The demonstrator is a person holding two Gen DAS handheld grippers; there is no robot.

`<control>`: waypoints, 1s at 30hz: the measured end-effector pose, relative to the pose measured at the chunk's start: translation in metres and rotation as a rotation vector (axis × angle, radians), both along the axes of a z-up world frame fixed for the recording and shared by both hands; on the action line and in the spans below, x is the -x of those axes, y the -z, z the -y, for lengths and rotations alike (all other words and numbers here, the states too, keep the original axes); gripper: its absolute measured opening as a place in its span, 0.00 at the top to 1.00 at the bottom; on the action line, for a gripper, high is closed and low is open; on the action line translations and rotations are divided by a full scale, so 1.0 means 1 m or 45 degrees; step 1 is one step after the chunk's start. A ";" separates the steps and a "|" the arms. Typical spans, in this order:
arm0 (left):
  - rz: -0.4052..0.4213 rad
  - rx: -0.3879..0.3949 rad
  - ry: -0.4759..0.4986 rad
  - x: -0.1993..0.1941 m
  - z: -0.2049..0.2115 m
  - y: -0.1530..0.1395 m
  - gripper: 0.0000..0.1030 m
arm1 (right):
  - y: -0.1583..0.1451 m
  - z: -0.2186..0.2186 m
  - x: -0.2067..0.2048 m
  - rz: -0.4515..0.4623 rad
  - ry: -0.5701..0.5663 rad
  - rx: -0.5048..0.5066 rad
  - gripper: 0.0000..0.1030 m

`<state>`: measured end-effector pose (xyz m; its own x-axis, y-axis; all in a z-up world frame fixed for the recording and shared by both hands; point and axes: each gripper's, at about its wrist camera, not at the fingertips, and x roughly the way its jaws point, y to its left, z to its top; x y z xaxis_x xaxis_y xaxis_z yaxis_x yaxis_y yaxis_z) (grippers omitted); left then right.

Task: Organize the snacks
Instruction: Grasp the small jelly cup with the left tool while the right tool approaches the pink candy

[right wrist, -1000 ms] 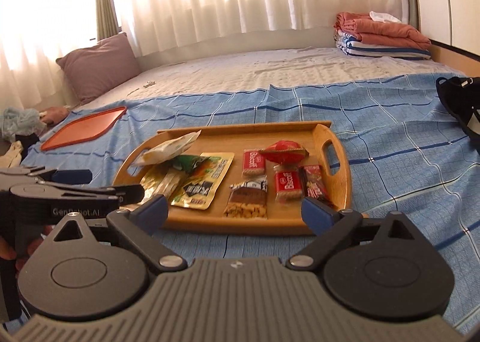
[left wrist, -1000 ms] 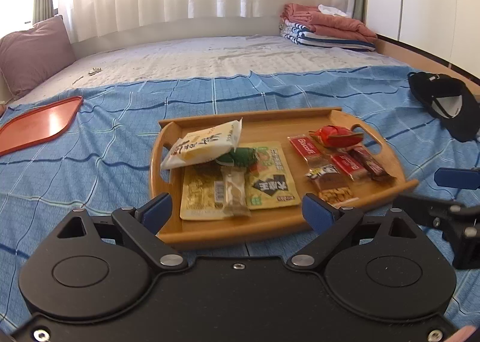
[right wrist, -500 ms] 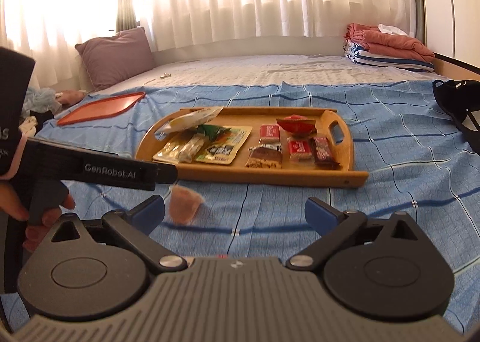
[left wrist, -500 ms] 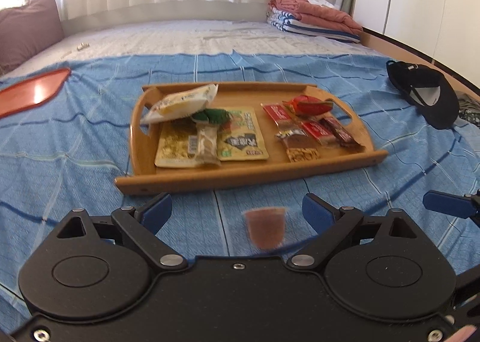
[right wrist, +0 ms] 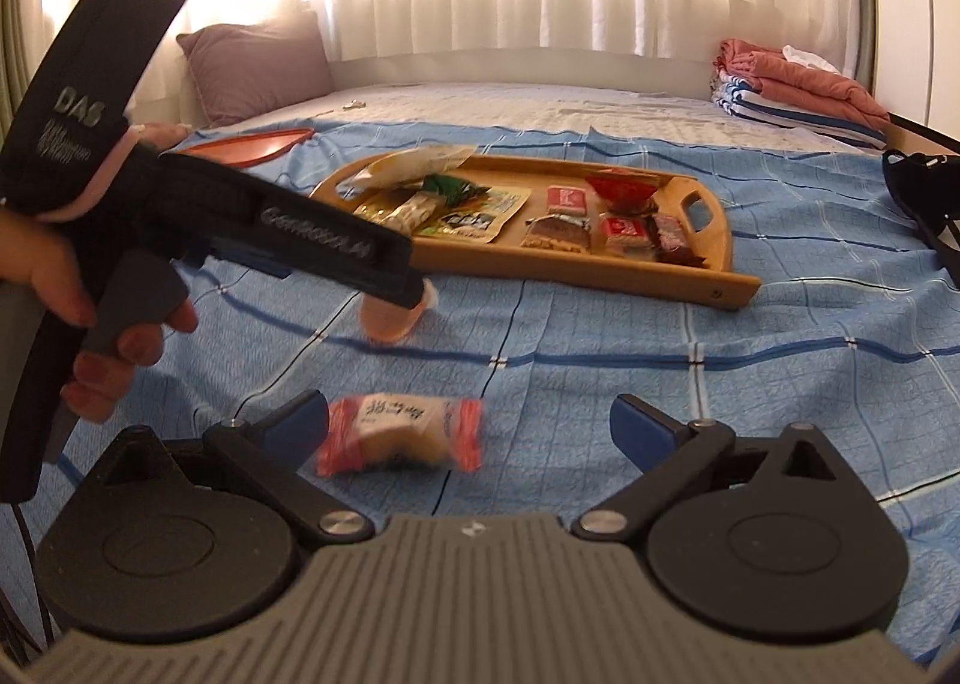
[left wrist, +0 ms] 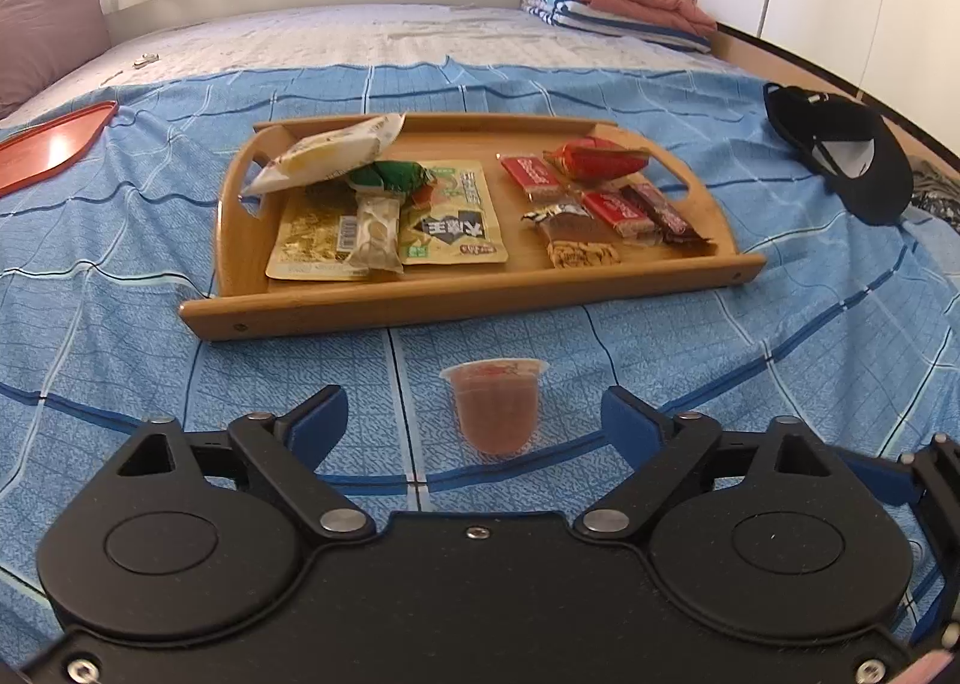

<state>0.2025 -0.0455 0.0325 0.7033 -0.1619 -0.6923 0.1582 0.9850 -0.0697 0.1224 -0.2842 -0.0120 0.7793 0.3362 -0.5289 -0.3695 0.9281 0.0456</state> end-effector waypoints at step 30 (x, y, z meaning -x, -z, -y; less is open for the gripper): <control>-0.072 -0.006 -0.004 -0.026 0.022 0.020 0.67 | 0.030 -0.018 -0.001 -0.019 0.025 0.022 0.00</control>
<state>0.2285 -0.0671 0.0127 0.6636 -0.1568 -0.7315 0.1513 0.9857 -0.0740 0.1230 -0.2662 -0.0420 0.7776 0.3118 -0.5461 -0.3506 0.9359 0.0351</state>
